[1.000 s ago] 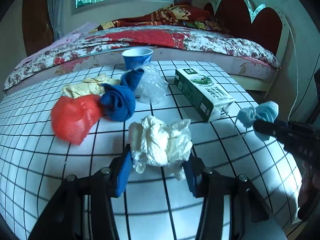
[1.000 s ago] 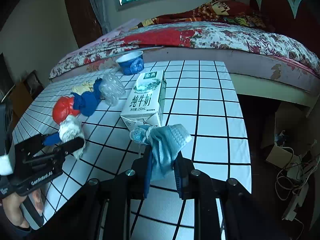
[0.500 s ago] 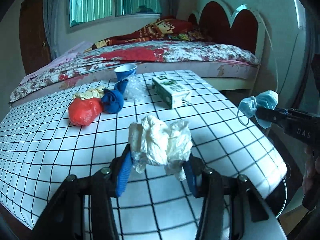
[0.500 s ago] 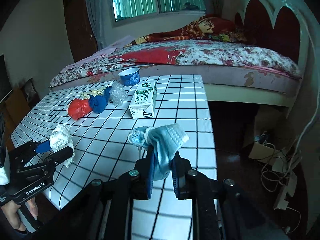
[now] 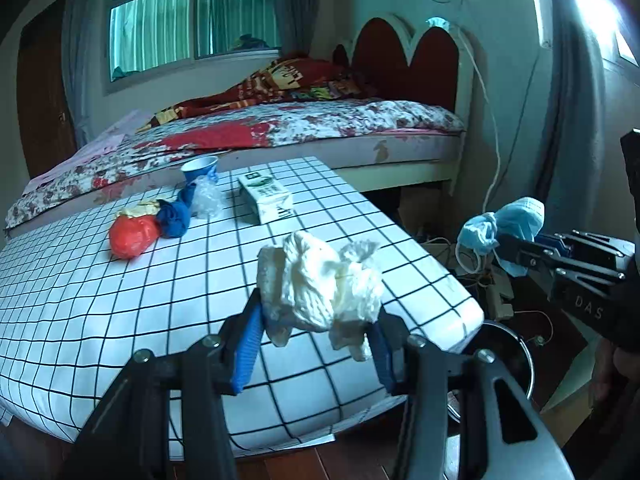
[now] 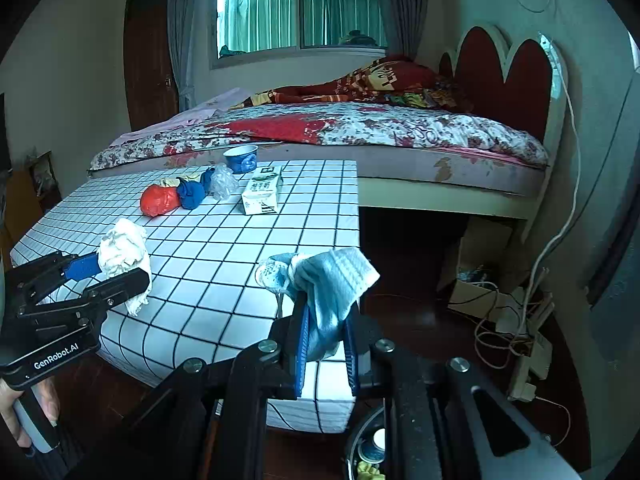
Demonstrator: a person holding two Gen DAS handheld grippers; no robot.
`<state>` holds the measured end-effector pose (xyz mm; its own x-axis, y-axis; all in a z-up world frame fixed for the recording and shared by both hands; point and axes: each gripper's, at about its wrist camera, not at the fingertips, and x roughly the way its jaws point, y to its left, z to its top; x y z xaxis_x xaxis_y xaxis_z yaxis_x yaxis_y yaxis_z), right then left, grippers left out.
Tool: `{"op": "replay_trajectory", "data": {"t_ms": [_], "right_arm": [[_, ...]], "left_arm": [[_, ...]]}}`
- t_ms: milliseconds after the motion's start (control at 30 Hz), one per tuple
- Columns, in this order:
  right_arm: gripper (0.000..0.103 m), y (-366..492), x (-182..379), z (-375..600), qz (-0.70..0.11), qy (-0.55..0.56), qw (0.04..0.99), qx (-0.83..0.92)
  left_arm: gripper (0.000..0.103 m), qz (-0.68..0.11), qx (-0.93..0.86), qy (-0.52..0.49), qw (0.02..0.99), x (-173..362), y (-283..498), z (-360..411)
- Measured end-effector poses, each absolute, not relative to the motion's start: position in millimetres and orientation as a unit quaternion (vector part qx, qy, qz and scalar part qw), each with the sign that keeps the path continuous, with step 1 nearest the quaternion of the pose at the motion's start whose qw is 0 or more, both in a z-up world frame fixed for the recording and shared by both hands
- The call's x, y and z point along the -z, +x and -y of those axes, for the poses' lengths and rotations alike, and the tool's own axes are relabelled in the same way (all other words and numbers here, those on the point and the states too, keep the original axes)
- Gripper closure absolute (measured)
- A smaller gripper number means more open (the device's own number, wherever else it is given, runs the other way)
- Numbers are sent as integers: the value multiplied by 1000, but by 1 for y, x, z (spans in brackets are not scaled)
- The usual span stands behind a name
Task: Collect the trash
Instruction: 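Lift the tissue and mask and move them toward the bin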
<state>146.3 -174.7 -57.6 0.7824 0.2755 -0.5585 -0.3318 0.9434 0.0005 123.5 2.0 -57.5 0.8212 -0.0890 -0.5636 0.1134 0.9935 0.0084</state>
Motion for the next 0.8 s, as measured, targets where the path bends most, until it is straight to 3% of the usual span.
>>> {"op": "replay_trajectory", "data": {"t_ms": [800], "right_arm": [[86, 104, 92, 320, -324, 3, 943, -77]], "left_arm": [[54, -314, 189, 64, 928, 78, 116, 136]]}}
